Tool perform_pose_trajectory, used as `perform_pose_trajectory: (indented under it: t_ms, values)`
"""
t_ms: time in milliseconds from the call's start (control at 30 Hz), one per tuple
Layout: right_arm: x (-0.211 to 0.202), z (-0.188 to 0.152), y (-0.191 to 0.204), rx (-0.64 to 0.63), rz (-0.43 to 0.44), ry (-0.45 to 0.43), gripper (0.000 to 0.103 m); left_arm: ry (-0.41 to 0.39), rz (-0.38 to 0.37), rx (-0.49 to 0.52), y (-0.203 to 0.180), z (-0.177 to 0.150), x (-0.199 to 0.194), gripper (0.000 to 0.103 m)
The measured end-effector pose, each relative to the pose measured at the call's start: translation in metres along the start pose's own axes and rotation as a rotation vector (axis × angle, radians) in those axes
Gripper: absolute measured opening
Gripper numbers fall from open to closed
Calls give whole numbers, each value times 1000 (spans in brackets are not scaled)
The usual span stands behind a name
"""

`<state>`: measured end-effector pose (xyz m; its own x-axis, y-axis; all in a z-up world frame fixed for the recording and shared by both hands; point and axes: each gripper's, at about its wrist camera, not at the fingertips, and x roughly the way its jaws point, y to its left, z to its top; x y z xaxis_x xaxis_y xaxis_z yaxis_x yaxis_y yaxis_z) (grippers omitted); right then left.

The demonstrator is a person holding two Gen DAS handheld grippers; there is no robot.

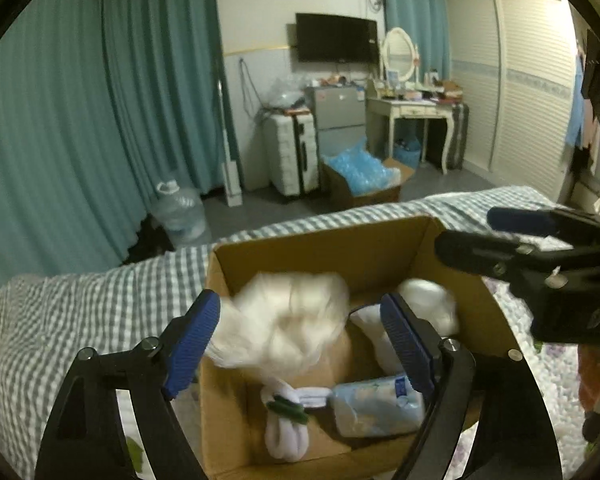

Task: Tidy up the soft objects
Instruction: 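Drop the cream cloth and white sock into the box, opening both tools, then grasp the floral tissue-paper pack with left tool while right grasps white plastic item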

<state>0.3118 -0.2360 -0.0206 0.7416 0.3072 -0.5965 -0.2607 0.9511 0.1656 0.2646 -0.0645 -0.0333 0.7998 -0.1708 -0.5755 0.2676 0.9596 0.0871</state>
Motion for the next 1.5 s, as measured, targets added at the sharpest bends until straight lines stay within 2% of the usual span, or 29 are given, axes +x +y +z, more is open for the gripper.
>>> perform_pose_trajectory:
  t_ms: [133, 233, 367, 433, 533, 700, 800, 933, 1033, 1133, 1200, 1333, 1500]
  values:
    - [-11, 1, -8, 36, -11, -25, 87, -3, 16, -12, 0, 4, -15, 84]
    - [-34, 6, -10, 46, -32, -49, 88, -41, 30, -18, -1, 11, -50, 84]
    - [-85, 15, -4, 30, -54, -84, 92, -102, 56, -19, -3, 26, -101, 84]
    - [-117, 18, 1, 13, -82, -102, 96, -126, 54, -23, -2, 31, -125, 93]
    - [-165, 20, 11, -26, -138, -126, 99, -165, 67, -27, -2, 33, -165, 93]
    - [-228, 9, 23, -74, -181, -108, 101, -175, 78, -60, -2, 19, -210, 93]
    - [-243, -8, 25, -84, -188, -83, 101, -173, 91, -73, -3, -1, -220, 93]
    - [-238, -49, 24, -82, -185, -33, 101, -129, 95, -73, -16, -40, -214, 93]
    - [-213, -90, 16, -67, -187, 32, 101, -79, 72, -93, -25, -72, -192, 93]
    - [-176, -131, 5, -41, -172, 124, 101, -22, 50, -120, -32, -90, -165, 93]
    - [-151, -152, -3, -38, -192, 179, 100, 25, 54, -122, -36, -101, -144, 93]
    - [-108, -184, -19, -53, -232, 276, 91, 55, 83, -135, -36, -123, -119, 93]
    - [-77, -204, -41, 22, -259, 349, 76, 120, 89, -160, -21, -151, -95, 93]
